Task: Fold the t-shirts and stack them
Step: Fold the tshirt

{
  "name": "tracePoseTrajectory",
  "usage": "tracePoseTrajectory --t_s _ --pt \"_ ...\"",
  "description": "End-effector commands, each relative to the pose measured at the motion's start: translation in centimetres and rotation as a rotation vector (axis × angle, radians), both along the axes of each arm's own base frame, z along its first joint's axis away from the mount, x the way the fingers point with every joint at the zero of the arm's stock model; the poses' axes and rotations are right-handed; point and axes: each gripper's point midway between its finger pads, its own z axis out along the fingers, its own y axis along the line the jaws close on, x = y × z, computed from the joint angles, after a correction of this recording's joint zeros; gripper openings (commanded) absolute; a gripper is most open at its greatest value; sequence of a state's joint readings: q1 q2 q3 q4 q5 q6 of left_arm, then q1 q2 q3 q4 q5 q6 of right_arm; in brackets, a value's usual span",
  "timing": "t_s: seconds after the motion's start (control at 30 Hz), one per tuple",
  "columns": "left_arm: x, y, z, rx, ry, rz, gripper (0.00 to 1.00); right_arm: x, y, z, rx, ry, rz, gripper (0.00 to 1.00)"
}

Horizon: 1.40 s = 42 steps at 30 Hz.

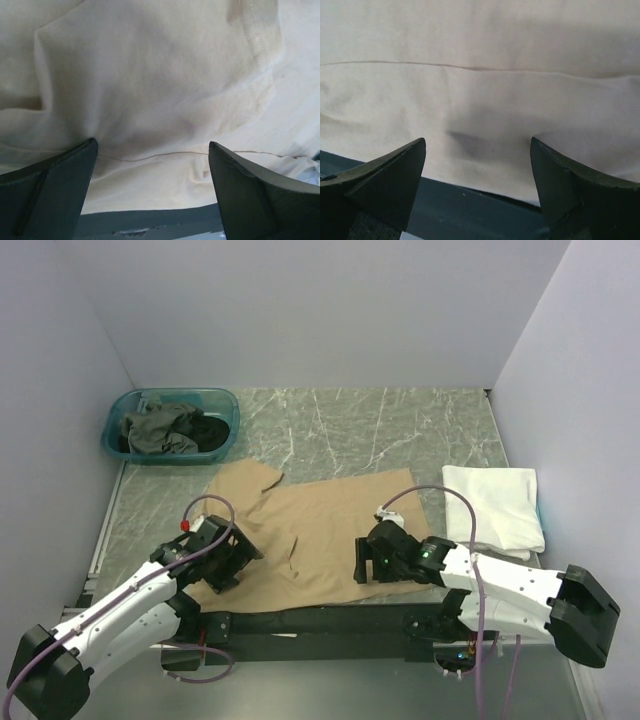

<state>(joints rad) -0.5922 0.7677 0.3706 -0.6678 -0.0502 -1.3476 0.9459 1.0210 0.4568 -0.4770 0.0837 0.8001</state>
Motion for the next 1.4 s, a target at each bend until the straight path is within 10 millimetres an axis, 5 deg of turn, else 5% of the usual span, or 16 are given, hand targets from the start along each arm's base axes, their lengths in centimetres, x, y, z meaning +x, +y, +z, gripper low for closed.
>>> tracePoseTrajectory --t_s 0.0,0.13,0.23,0.3,0.33,0.43,0.5,0.53,0.57,0.63,0.67,0.73,0.77,0.9,1.2,1.37 --pt "-2.0 1.0 -0.1 0.054 0.092 0.008 0.99 -0.4 -1.2 1.1 -0.032 0.004 -0.028 0.91" --pt "3.2 1.0 5.5 0.139 -0.12 -0.015 0.99 3.4 -0.8 5.0 -0.055 -0.149 -0.062 0.95" --pt "8.6 0.4 11.9 0.212 -0.311 -0.009 0.99 6.9 -0.9 8.4 -0.048 -0.255 -0.123 0.97" --pt "11.2 1.0 12.5 0.33 -0.341 -0.017 0.99 9.3 -1.1 10.4 0.014 -0.298 -0.164 0.97" --pt "12.9 0.6 14.6 0.333 -0.39 -0.006 0.99 10.1 -1.3 10.9 0.035 -0.312 -0.179 0.97" --pt "17.2 0.4 15.7 0.405 -0.395 -0.014 0.99 12.1 -2.5 12.2 0.074 -0.359 -0.226 0.97" --pt "20.3 0.4 14.5 0.447 -0.368 -0.029 0.99 12.8 -3.3 12.7 0.061 -0.381 -0.24 0.97" --pt "22.0 0.1 15.7 0.437 -0.387 -0.02 0.99 13.3 -4.1 12.7 0.051 -0.38 -0.266 0.98" --pt "23.2 0.1 13.8 0.469 -0.331 -0.037 0.99 13.4 -4.6 12.4 0.041 -0.373 -0.278 0.98" --pt "25.6 -0.2 14.4 0.504 -0.339 -0.034 0.99 13.8 -5.7 12.1 0.031 -0.366 -0.302 0.98" --pt "26.4 0.0 12.0 0.537 -0.268 -0.051 0.99 13.7 -6.0 11.6 0.025 -0.36 -0.3 0.98" --pt "28.1 -0.4 11.8 0.551 -0.26 -0.064 0.99 13.7 -6.6 11.2 0.02 -0.351 -0.31 0.98" --pt "28.6 -0.1 9.6 0.572 -0.206 -0.072 0.99 13.7 -7.2 10.8 0.013 -0.345 -0.325 0.98" --pt "30.8 -0.2 7.1 0.598 -0.159 -0.084 0.86 13.7 -8.1 10.0 0.004 -0.329 -0.339 0.98" --pt "32.9 0.7 1.8 0.649 -0.059 -0.048 0.68 13.8 -8.6 8.4 0.005 -0.288 -0.338 0.97" --pt "32.2 1.5 -0.1 0.675 -0.007 -0.03 0.57 13.8 -9.0 7.8 -0.005 -0.278 -0.345 0.97"
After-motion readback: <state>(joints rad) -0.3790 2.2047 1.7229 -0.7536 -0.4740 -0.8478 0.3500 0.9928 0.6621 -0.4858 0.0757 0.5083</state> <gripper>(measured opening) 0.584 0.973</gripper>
